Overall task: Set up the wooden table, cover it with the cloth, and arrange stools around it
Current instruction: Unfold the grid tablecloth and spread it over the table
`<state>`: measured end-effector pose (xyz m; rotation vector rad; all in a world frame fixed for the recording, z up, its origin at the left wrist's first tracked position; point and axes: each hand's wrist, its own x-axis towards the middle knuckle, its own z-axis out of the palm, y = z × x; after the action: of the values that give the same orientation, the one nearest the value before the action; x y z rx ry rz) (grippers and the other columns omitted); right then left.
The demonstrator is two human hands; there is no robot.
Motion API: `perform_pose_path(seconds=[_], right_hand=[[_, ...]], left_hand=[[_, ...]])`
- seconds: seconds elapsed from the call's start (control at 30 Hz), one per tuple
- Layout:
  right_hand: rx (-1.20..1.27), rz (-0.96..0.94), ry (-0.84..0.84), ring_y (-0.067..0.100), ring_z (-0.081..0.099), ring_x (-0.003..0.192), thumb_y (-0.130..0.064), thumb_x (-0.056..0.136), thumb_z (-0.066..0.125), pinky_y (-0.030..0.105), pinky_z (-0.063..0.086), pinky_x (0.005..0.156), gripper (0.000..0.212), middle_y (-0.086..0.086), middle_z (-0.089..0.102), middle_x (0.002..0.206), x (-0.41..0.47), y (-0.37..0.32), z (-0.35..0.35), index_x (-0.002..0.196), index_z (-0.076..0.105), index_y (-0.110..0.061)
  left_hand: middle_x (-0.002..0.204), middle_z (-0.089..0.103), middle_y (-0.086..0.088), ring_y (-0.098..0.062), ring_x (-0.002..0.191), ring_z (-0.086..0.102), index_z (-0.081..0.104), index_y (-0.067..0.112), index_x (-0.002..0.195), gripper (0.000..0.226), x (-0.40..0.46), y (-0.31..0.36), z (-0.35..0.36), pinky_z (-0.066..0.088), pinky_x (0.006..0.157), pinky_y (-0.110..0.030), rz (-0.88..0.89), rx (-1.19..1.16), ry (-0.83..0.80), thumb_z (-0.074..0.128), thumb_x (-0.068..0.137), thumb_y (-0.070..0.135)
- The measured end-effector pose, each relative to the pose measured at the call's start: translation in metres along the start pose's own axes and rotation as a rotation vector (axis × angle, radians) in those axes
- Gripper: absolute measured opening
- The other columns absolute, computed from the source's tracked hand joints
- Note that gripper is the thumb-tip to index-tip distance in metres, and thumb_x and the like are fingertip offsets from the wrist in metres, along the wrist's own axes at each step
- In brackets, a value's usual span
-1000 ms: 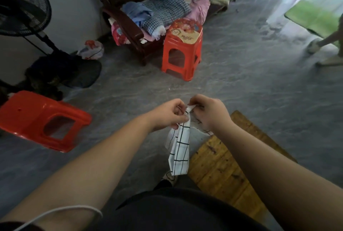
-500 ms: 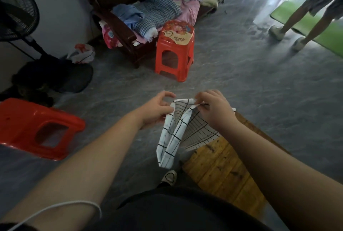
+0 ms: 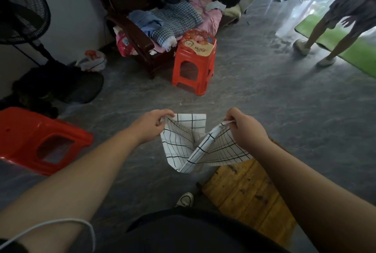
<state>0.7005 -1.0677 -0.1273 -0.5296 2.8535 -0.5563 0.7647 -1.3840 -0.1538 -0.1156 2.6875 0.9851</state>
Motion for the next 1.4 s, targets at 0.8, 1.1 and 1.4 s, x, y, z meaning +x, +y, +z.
perform_pose_path(seconds=[0.8,1.1,1.4], right_hand=[[-0.039,0.246,0.078,0.023,0.058,0.084,-0.024,0.102,0.050,0.034,0.048,0.071,0.027,0.006,0.073,0.105,0.066,0.053,-0.037,0.116,0.073,-0.025],[0.227,0.333,0.218,0.020,0.057,0.088,-0.013,0.099,0.049,0.029,0.041,0.075,0.031,0.001,0.069,0.105,0.087,0.113,-0.053,0.120,0.071,-0.019],[0.428,0.379,0.414,0.021,0.060,0.100,-0.018,0.099,0.053,0.022,0.035,0.082,0.026,0.007,0.071,0.109,0.118,0.201,-0.103,0.115,0.072,-0.012]], left_hand=[[0.140,0.056,-0.006,-0.027,0.139,0.039,0.073,0.011,0.087,0.015,0.030,-0.071,-0.024,0.042,0.106,-0.046,0.028,0.469,0.119,0.067,0.085,0.025],[0.085,0.064,0.008,-0.021,0.081,0.059,0.062,0.034,0.096,0.016,0.071,0.023,-0.025,0.052,0.071,-0.038,-0.052,0.350,0.112,0.049,0.097,0.043],[0.089,0.070,0.000,-0.029,0.087,0.063,0.066,0.028,0.101,0.023,0.139,0.139,-0.003,0.051,0.071,-0.040,-0.055,0.324,0.337,0.047,0.098,0.042]])
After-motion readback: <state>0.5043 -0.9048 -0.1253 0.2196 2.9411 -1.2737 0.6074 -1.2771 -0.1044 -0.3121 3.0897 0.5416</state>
